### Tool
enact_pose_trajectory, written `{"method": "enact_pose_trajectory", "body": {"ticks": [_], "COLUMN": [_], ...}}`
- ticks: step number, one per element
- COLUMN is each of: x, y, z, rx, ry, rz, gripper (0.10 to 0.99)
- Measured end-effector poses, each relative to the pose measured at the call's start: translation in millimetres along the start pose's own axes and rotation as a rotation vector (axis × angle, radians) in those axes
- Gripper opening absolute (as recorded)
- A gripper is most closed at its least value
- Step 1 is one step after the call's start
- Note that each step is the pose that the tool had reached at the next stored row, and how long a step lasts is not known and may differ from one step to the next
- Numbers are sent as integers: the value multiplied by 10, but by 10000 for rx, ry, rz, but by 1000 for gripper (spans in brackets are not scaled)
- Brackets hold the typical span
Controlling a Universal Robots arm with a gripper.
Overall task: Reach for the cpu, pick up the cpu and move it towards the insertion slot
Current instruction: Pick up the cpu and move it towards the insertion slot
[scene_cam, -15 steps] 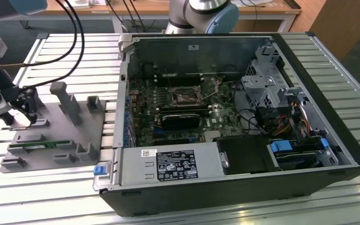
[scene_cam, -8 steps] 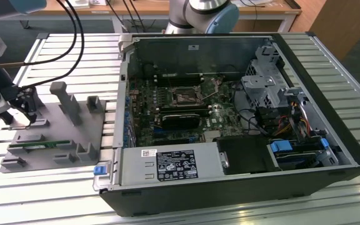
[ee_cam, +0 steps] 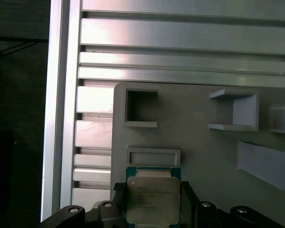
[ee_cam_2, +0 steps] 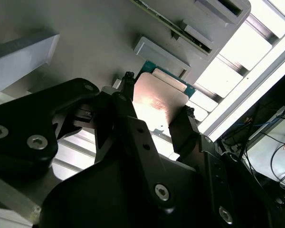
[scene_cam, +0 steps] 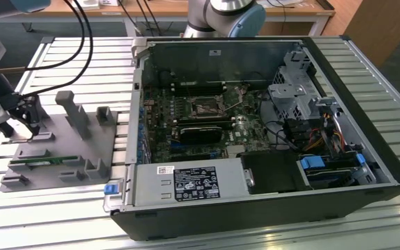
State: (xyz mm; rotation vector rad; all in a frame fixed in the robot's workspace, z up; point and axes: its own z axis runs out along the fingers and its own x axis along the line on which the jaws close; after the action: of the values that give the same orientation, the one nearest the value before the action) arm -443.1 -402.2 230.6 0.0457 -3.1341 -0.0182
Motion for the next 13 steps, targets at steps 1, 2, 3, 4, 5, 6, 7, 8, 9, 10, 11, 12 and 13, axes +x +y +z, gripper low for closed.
{"method": "enact_pose_trajectory", "body": {"ticks": [1, 2, 3, 4, 5, 6, 7, 8, 9, 10, 11, 12, 13], "x": [0, 0, 0, 1, 0, 0, 1, 0, 0, 1, 1, 1, 0], "y": [0, 0, 0, 0, 0, 0, 0, 0, 1, 1, 1, 1, 1], "z": [-4, -9, -16, -22, -28, -35, -43, -51, -57, -64, -71, -76, -81], "rx": [0, 0, 1, 1, 0, 0, 0, 0, 0, 0, 0, 0, 0], "ry": [0, 0, 2, 2, 1, 1, 0, 1, 0, 0, 0, 0, -1], "rz": [0, 0, 0, 0, 0, 0, 0, 0, 0, 0, 0, 0, 0], "gripper": [541, 541, 541, 541, 541, 541, 541, 541, 541, 541, 541, 541, 541]}}
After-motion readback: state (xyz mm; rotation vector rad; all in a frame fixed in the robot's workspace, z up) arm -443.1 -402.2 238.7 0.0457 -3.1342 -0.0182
